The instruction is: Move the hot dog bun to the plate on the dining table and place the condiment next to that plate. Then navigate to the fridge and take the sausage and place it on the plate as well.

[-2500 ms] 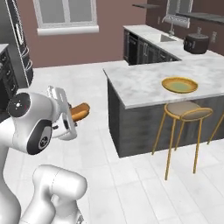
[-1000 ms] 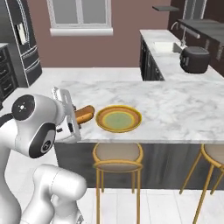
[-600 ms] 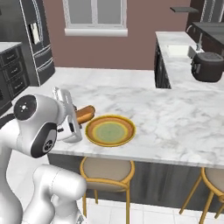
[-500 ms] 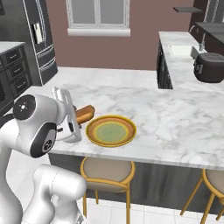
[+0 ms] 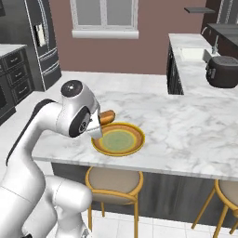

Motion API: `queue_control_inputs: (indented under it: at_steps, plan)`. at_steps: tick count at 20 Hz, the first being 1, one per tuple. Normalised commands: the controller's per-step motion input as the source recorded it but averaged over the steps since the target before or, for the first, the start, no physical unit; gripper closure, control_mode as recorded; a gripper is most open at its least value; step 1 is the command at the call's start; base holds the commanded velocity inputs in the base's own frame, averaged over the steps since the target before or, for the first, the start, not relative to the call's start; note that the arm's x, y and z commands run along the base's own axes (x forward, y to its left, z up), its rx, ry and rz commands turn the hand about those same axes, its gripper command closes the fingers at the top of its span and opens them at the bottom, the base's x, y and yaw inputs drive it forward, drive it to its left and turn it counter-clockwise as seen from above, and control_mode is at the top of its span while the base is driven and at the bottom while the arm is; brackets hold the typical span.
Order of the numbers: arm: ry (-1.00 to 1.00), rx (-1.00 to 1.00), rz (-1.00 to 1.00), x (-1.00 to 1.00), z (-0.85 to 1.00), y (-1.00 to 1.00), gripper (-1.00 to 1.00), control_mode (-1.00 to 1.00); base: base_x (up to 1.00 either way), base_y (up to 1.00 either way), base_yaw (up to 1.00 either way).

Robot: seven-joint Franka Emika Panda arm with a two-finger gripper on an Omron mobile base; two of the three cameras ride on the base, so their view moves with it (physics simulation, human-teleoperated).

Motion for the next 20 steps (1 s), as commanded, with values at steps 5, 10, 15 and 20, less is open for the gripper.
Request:
queue_control_inputs:
  at_steps: [5, 10, 15, 20]
  plan:
    - [0.48, 0.00, -0.12, 0.63, -0.64, 0.00, 1.00, -1.00, 0.00, 0.00, 0.00]
    - [0.09, 0.00, -0.05, 0.24, -0.64, -0.02, 1.00, -1.00, 0.00, 0.00, 0.00]
    - [0.00, 0.00, -0.02, 0.28, -0.45, 0.00, 1.00, -1.00, 0.00, 0.00, 0.00]
    - [0.00, 0.00, 0.00, 0.28, -0.37, -0.04, 1.00, -1.00, 0.00, 0.00, 0.00]
